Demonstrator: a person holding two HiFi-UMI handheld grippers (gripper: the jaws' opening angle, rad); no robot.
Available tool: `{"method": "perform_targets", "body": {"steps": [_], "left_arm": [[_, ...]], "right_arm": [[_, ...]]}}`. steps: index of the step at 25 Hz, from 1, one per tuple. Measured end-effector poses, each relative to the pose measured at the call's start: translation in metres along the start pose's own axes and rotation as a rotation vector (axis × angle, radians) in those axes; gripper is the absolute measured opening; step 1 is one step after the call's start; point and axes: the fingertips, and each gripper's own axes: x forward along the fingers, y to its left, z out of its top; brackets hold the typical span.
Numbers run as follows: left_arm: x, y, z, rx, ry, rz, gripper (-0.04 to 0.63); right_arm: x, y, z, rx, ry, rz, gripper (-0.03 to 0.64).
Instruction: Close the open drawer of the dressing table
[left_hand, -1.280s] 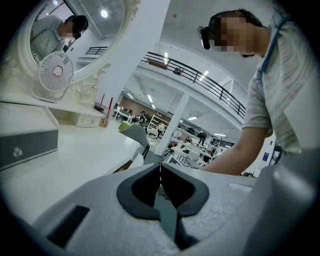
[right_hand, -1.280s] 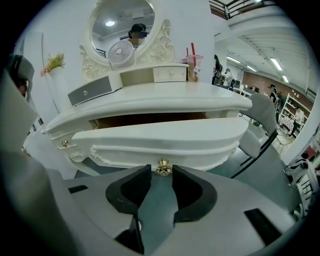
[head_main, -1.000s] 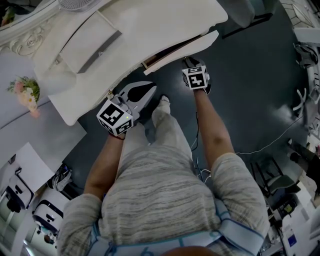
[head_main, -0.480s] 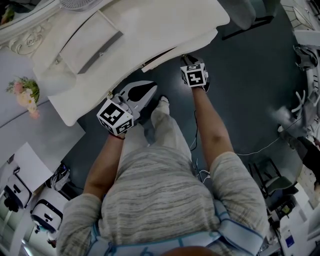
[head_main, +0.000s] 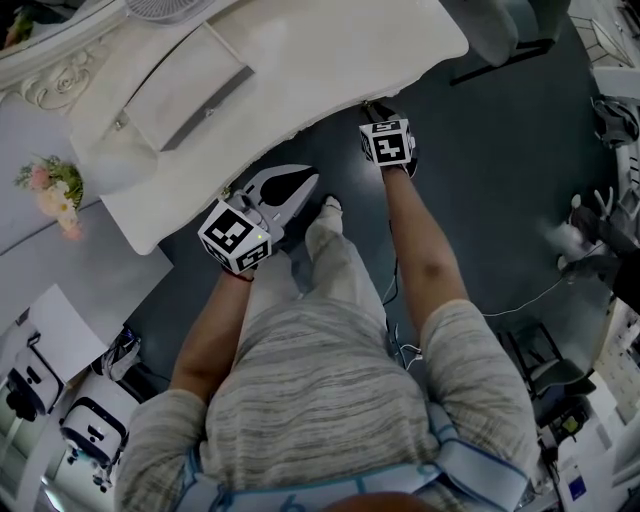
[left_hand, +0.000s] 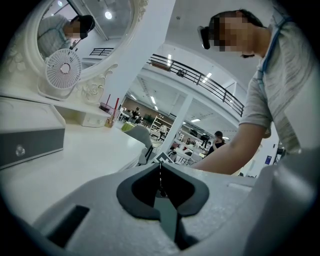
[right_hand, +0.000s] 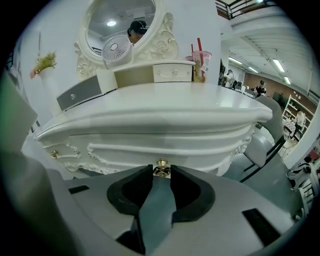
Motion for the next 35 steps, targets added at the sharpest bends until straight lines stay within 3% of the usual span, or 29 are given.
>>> {"method": "perform_targets", "body": {"steps": [19, 28, 35], "left_arm": [[-0.006, 0.011, 0.003, -0.001, -0.014, 0.000, 0.017], [-0.016, 0.008, 0.014, 0.021, -0.034, -0.002, 0.015], [-0.027, 0.000, 0.027, 0.047, -0.056, -0.014, 0.015]], "right_arm": [[0.008, 0.001, 0.010, 0.009, 0.012, -0.030, 0.106], [-0.012, 0.010, 0.018, -0.004, -0.004, -0.039, 0.053], [-0.052, 0.028, 0.031, 0.017, -0.082, -0.029, 0.020]]}}
